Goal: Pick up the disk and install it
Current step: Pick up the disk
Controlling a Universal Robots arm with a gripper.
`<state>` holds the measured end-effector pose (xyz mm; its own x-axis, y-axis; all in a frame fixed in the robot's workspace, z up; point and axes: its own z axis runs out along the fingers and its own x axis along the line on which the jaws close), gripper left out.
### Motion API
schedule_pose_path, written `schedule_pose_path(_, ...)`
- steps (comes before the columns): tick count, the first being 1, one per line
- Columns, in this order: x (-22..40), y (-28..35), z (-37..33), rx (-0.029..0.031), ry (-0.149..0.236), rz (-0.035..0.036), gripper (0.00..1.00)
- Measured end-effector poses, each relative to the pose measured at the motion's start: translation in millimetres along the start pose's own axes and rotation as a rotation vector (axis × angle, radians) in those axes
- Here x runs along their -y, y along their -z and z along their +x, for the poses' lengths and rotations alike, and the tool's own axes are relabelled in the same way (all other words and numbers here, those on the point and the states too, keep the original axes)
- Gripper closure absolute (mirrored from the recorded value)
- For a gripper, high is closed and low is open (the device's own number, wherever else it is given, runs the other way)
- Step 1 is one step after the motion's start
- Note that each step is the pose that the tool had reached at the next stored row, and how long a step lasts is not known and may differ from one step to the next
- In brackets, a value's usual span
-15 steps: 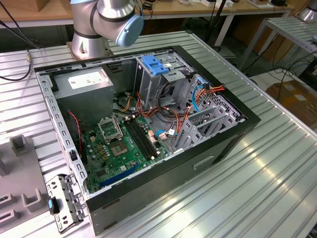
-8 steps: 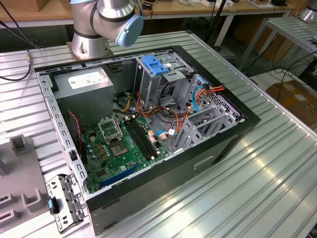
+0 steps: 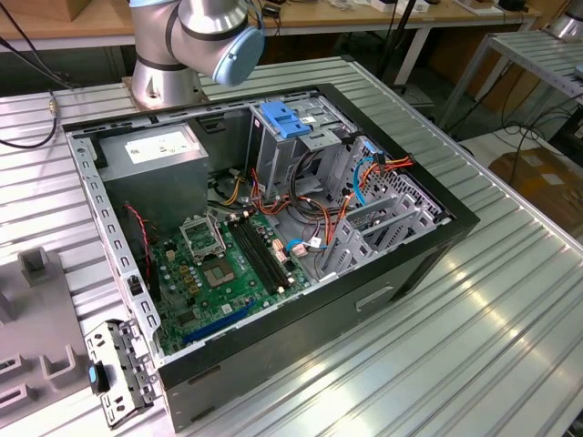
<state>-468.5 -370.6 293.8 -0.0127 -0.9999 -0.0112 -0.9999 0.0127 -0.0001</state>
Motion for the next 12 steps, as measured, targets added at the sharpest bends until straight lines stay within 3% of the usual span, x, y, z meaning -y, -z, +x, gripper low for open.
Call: schedule_pose_path(12, 0.0, 1.8, 0.0, 0.0, 0.004, 0.0, 0.63)
